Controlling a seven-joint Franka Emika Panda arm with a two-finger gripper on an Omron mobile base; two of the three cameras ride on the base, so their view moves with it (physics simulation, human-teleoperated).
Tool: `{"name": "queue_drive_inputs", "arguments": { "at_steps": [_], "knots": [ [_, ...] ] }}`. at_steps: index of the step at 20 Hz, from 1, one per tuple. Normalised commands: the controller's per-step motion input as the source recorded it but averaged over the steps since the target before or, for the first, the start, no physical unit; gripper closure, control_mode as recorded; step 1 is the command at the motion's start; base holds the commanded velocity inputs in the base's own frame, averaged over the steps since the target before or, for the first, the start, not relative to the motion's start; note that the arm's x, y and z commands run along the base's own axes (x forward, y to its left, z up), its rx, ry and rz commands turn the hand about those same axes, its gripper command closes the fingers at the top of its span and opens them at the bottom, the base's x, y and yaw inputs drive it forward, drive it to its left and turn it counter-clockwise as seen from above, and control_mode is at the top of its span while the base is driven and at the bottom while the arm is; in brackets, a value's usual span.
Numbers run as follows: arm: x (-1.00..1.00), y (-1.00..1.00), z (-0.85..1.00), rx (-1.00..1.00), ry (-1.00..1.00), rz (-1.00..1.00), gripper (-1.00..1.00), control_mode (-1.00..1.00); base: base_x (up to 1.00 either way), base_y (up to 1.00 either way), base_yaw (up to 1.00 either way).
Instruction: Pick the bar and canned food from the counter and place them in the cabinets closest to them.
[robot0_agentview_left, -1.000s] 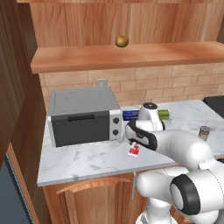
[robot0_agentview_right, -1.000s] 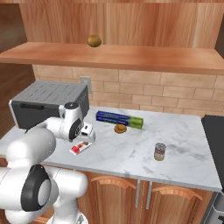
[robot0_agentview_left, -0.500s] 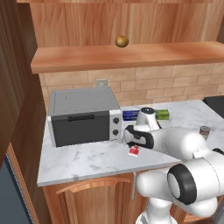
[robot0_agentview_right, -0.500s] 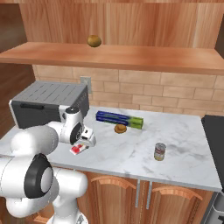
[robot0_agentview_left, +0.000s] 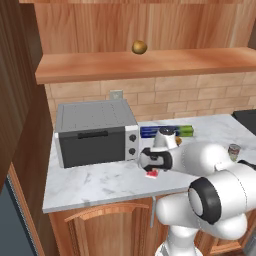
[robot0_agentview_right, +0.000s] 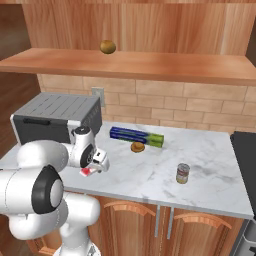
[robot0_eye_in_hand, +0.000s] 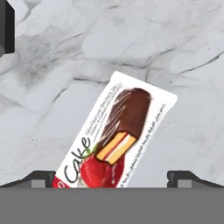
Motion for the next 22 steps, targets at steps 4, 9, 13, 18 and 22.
{"name": "queue_drive_inputs", "arguments": {
  "at_steps": [4, 9, 13, 18, 22],
  "knots": [
    [0.05, 0.06, -0.19, 0.0, 0.0, -0.04, 1.0, -1.0, 0.0, 0.0, 0.0],
    [0.02, 0.05, -0.06, 0.0, 0.0, -0.01, 1.0, -1.0, 0.0, 0.0, 0.0],
    [0.0, 0.0, 0.06, 0.0, 0.0, -0.02, 1.0, -1.0, 0.0, 0.0, 0.0],
    [-0.06, -0.04, 0.5, 0.05, -0.06, -0.05, 1.0, -1.0, 0.0, 0.0, 0.0],
    [-0.12, -0.06, 0.67, 0.05, -0.08, -0.05, 1.0, -1.0, 0.0, 0.0, 0.0]
  ]
}}
